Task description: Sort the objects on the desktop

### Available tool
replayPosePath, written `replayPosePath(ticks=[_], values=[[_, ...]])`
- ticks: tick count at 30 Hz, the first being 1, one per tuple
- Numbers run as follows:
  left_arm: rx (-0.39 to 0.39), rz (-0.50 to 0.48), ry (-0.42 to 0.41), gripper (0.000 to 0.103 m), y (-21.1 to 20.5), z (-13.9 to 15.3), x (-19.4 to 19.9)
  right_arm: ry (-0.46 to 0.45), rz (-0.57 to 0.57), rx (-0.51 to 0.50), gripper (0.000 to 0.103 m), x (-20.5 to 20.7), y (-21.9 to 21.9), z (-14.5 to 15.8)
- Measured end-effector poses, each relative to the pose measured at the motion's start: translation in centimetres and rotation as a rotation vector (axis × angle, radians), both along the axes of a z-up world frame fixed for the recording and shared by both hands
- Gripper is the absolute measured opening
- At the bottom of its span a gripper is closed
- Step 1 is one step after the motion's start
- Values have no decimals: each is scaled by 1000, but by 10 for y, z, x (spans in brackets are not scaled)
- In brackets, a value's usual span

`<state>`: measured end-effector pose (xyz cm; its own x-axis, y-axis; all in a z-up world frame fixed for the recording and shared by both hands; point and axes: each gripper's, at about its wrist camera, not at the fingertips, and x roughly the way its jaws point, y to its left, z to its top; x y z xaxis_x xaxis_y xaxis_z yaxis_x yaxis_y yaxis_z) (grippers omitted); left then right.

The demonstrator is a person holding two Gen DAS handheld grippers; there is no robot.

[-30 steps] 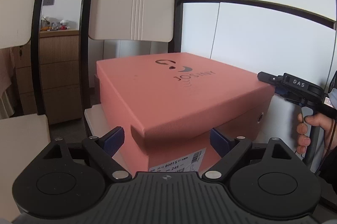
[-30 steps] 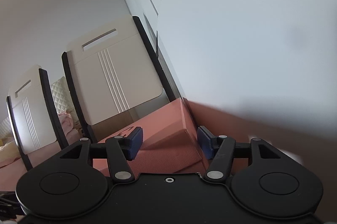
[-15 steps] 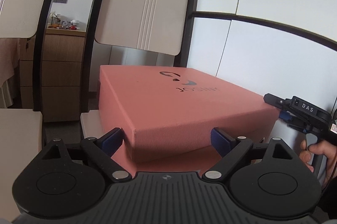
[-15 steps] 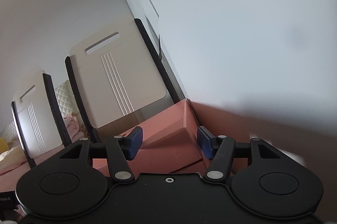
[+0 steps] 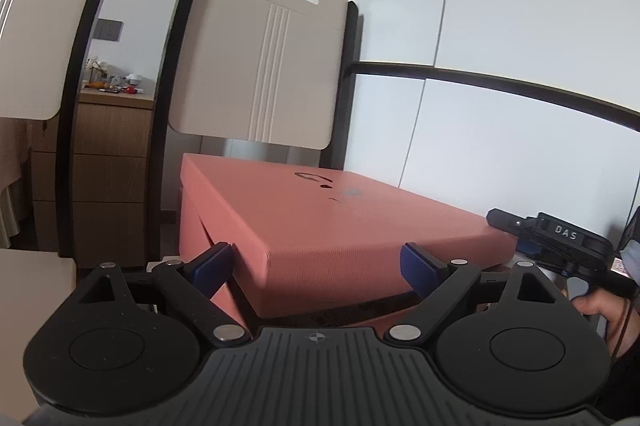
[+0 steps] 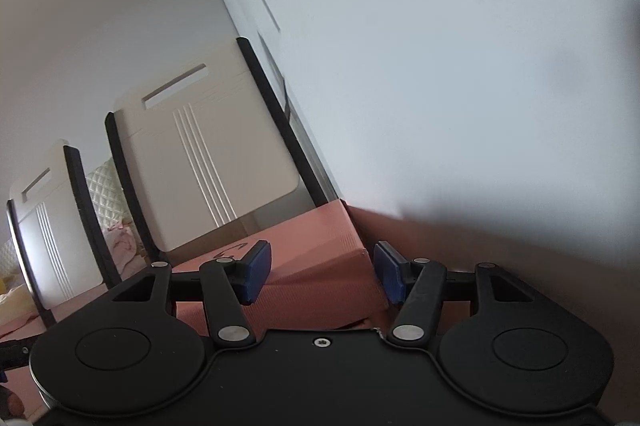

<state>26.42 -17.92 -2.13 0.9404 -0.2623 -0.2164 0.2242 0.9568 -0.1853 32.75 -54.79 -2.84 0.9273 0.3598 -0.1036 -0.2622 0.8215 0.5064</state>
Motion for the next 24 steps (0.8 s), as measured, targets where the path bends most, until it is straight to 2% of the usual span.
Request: replayPosePath(ticks=[1,4,11,19,24], values=[[11,-6,-4,92,-3,0,0,-1,13,30,58,0,-4,-3],[42,11,-10,92,-8,-2,1,-1,32,23,58,1,-7,-4],[13,-4,-4,92,-3,-3,2,12,58,89,58,-2,-15,-11],[-32,4,27,92,12,-4,4,30,116,119,58,-18,-16,-12],[-40,4,32,92,17,-3,0,43,113,140,57,-30,-15,-10]])
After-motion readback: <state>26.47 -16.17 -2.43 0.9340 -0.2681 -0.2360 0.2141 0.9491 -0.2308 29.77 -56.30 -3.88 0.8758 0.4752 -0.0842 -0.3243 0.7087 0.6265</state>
